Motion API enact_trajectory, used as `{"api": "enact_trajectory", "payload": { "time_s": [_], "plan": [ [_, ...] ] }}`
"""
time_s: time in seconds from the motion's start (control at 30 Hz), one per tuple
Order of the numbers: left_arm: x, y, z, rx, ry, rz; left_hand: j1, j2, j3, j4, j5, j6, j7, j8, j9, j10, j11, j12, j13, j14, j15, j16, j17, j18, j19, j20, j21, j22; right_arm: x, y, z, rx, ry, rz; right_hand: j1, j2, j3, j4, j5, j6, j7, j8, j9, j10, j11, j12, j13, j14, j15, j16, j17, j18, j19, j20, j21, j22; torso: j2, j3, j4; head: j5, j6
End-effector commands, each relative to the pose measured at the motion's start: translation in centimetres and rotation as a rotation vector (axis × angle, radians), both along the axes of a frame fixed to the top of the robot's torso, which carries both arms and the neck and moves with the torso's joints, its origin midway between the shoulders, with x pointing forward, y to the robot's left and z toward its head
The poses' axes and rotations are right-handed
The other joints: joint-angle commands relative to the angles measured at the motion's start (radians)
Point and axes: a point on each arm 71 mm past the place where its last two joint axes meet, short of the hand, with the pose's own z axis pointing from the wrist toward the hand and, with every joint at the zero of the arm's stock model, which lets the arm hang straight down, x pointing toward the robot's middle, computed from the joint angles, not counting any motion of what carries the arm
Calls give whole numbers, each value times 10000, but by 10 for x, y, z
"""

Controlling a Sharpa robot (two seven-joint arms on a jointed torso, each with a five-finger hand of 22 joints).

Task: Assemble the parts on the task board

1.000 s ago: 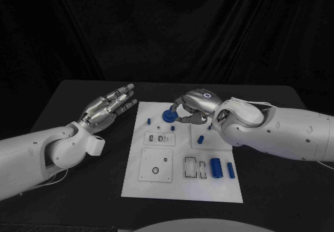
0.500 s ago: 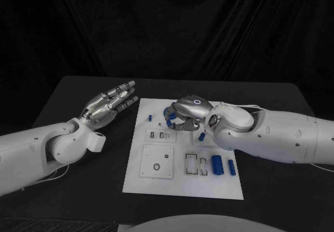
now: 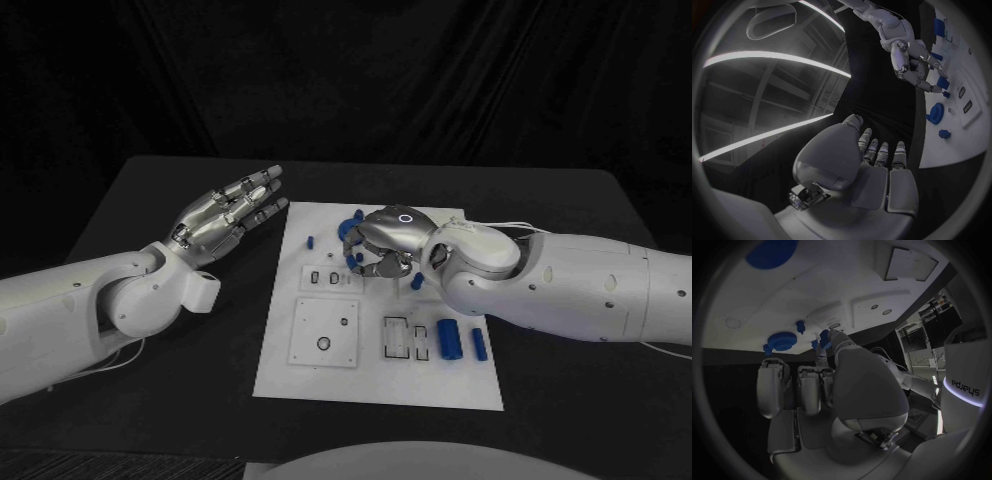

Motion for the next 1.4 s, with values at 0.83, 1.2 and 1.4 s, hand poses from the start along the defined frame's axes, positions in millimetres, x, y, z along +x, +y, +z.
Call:
{"api": "enact_trajectory", "payload": {
  "time_s": [0.83,1.2,1.4],
  "plan": [
    [-1,-1,1,-144,-32,-121,25,-64,72,-19,40,-25,-51,19,-1,-7,29,-1,9,-2,62,22,-10,107,-1,81,0,11,-1,-4,-13,-705,474,-300,-97,46,35,-127,-46,-139,91,-55,-6,1048,116,25,2633,1046,125,25,2628,1,290,94,10,2106,0,-2,1,17,218],
    [-1,0,0,-112,-3,-114,25,-64,72,-19,40,-25,-51,19,-1,-7,29,-1,9,-2,62,22,-10,107,-1,81,0,11,-3,-6,-21,-945,762,-346,-219,39,79,-226,-240,-425,162,-250,-91,1048,138,25,2633,1046,145,26,2628,-10,329,132,66,2126,2,-2,6,29,123],
    [-1,0,0,-104,2,-110,25,-64,72,-19,40,-25,-51,19,-1,-7,29,-1,9,-2,62,22,-10,107,-1,81,0,11,-3,-6,-23,-1000,827,-345,-286,24,105,-276,-342,-593,200,-412,-171,1048,140,25,2633,1046,152,26,2628,-9,334,146,65,2127,2,0,1,35,77]
  ]
}}
